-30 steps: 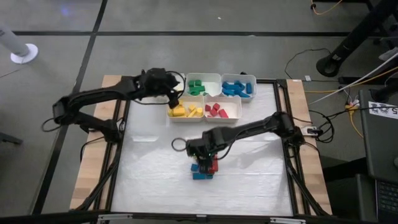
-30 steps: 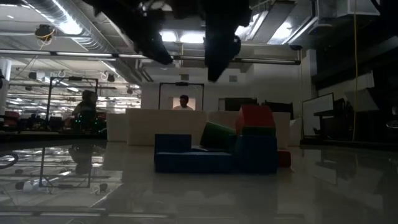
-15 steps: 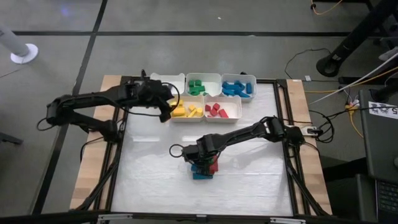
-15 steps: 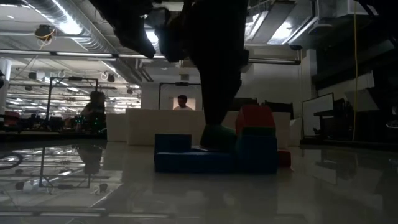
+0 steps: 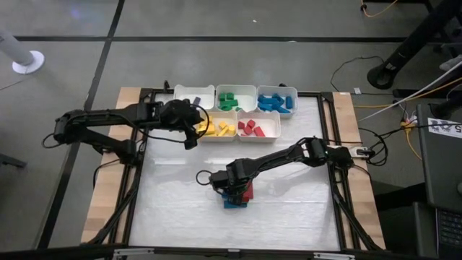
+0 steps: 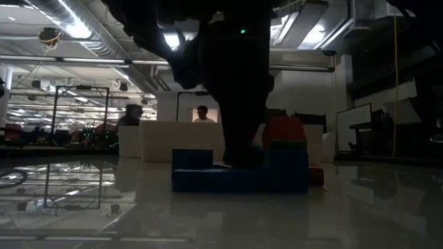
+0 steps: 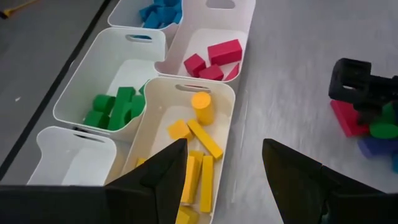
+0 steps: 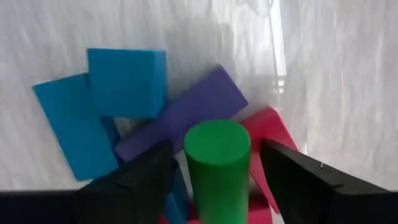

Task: Sort blocks
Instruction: Put the green block into the top center bin

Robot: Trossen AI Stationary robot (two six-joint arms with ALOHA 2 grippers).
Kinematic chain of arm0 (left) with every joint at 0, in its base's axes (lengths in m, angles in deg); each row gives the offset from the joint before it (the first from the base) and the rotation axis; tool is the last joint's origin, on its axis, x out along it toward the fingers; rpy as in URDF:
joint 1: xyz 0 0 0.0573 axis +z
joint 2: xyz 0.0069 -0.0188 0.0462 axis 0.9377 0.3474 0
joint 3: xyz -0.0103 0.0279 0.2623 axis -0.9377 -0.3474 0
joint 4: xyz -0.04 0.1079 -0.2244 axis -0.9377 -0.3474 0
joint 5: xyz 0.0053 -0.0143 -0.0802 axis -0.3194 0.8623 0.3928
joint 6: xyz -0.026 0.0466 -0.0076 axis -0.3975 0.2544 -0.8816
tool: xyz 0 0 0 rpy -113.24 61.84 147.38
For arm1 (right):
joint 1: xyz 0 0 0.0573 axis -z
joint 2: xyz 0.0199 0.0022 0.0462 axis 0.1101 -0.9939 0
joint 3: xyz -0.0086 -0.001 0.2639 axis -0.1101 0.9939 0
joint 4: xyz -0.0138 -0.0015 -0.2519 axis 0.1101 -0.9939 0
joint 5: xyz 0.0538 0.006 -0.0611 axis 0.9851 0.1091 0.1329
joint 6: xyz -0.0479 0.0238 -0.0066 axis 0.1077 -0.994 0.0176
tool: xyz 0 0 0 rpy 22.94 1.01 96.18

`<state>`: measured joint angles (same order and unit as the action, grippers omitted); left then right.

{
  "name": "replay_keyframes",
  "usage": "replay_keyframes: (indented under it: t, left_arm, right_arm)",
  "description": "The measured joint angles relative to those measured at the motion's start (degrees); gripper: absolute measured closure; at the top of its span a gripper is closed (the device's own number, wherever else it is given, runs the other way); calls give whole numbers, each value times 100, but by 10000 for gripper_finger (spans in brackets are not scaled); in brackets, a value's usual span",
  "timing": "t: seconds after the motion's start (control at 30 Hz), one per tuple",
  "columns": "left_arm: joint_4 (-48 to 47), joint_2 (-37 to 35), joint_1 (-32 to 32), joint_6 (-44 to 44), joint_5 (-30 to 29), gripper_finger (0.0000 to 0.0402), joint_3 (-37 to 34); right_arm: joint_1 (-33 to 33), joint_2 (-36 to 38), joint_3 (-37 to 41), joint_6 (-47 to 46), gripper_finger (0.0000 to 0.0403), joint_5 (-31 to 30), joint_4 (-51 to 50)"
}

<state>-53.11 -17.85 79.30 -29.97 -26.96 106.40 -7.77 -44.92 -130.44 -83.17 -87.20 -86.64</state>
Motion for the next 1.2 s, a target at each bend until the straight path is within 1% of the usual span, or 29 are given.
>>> replay_keyframes:
  t: [0.1,0.3,0.4,0.5,0.6,0.7,0.8,0.87,1.0,1.2]
  left_arm:
    - [-2,0,-26,0,-2,206,0]
    - [-7,2,-30,-17,0,206,0]
    - [-7,2,-30,-19,-2,206,0]
    - [-7,2,-30,-20,-2,206,0]
    - [-7,2,-30,-39,-2,206,0]
    - [-20,2,-28,-164,-2,206,0]
    - [-50,-29,-28,-518,-3,206,0]
    - [-147,-119,-15,-593,-3,206,0]
    - [-649,-465,-15,-738,-3,206,-2]
    - [-1693,-1238,-176,-1637,-3,206,-2]
  right_arm:
    - [0,-2,0,-1,187,-19,-20]
    - [0,3,0,0,272,-66,-45]
    - [0,5,-36,-2,272,-57,-88]
    - [29,3,-216,-2,272,80,-247]
    - [39,3,-569,-2,271,101,-503]
    - [95,3,-1021,1,257,74,-825]
    - [165,3,-1502,160,254,-200,-1248]
    - [250,3,-1829,399,259,-443,-1474]
    - [524,7,-2344,817,266,-882,-1786]
    - [1207,254,-2267,1425,255,-1108,-1622]
